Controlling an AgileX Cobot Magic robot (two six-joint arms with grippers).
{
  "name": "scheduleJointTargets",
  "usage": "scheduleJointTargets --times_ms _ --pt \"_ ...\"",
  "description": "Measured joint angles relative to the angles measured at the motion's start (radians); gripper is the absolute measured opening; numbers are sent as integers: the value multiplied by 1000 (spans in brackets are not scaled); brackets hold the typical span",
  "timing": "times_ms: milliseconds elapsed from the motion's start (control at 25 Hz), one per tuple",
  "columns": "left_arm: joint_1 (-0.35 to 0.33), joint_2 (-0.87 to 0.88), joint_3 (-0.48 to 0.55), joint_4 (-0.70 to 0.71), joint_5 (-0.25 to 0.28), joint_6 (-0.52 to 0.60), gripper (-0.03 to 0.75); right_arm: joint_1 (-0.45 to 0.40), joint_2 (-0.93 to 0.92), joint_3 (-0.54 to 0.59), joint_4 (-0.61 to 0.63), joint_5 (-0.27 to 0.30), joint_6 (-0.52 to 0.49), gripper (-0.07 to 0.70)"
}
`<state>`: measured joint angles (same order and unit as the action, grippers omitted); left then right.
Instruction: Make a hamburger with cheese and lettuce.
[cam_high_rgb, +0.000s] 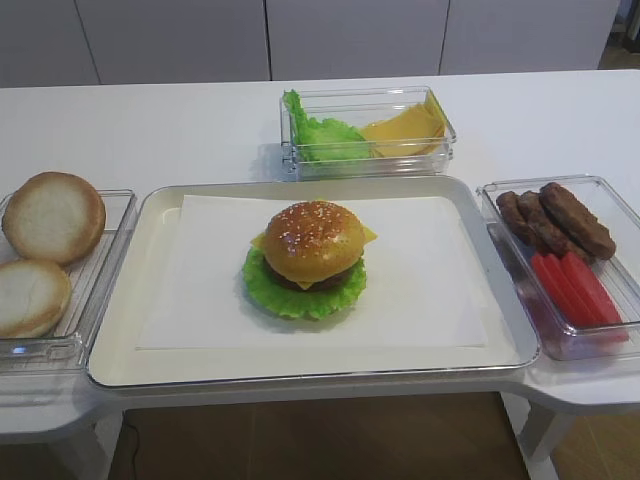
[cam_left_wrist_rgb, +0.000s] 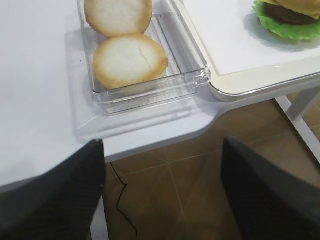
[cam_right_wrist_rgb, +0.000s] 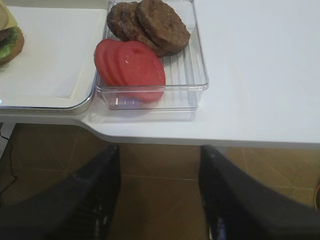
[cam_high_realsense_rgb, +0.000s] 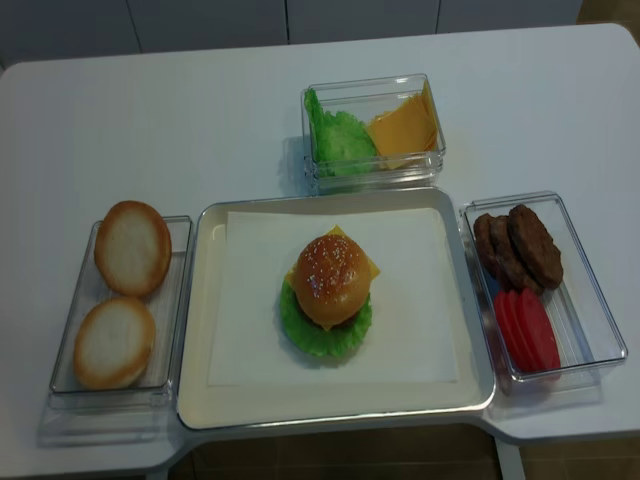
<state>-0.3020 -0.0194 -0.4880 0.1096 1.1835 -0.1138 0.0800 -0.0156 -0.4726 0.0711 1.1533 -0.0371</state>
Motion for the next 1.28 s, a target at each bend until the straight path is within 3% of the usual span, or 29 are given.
scheduleJointTargets --times_ms 280,880,1280 --pt "9 0 0 0 0 0 524 0 0 0 0 0 0 387" --pt "266 0 0 3 0 0 523 0 0 0 0 0 0 387" --pt "312 0 0 3 -2 0 523 0 0 0 0 0 0 387"
